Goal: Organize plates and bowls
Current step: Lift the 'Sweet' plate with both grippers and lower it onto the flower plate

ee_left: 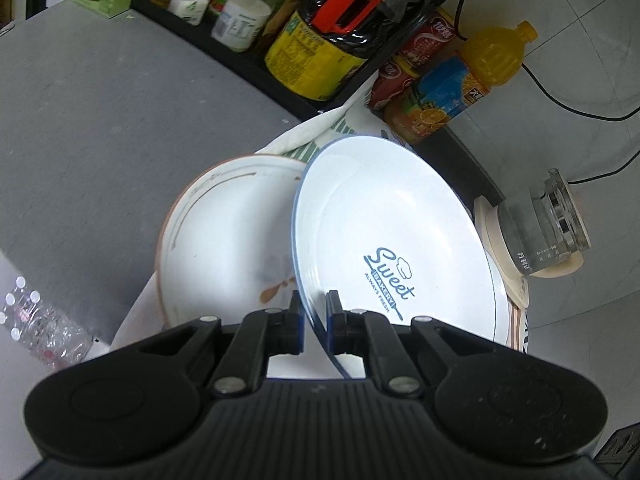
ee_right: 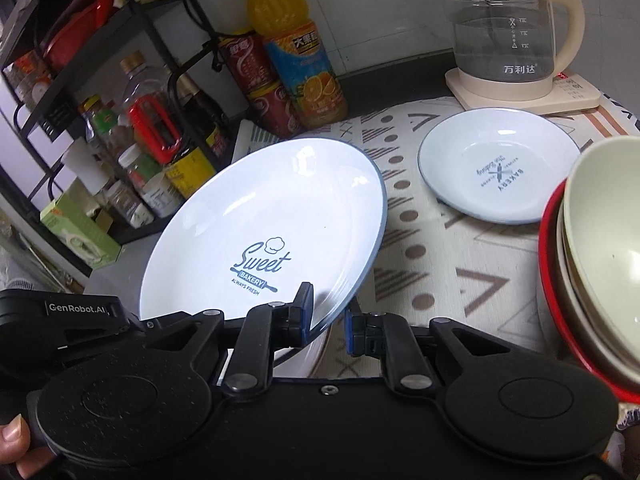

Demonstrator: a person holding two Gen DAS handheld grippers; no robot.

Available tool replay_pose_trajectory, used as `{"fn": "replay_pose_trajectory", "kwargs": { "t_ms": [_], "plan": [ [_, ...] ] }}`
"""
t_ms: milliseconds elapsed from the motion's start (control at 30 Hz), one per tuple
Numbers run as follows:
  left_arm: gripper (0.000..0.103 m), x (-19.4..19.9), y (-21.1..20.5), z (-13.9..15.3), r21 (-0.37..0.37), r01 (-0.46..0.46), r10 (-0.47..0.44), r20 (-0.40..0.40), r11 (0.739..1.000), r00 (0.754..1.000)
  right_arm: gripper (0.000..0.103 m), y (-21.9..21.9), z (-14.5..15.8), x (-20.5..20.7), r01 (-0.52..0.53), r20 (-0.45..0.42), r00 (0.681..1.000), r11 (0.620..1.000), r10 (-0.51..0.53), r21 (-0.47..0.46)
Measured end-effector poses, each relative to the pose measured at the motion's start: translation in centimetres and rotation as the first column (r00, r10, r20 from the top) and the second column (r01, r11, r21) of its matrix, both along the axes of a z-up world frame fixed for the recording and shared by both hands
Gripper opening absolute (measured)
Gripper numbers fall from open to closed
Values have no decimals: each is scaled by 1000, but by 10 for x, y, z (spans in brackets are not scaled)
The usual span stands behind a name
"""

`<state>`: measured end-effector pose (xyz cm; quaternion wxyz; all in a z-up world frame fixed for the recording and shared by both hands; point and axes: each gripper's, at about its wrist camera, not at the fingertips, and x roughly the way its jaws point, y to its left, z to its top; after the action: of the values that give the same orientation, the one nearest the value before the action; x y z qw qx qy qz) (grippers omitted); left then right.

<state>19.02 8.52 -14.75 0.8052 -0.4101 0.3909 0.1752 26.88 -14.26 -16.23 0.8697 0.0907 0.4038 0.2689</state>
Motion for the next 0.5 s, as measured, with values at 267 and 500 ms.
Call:
{"fn": "replay_pose_trajectory", "kwargs": {
  "t_ms": [267, 500],
  "plan": [
    [8, -20, -7, -6, -11, -8, 8, -18, 1000, 1000, 15, -4, -3, -15, -25, 3, 1000, 1000, 25, -19],
    [9, -30, -9, -11, -20, -16, 15, -33, 1000, 999, 15, -3, -6, -18, -47, 0, 999, 998, 48, -40]
  ]
}}
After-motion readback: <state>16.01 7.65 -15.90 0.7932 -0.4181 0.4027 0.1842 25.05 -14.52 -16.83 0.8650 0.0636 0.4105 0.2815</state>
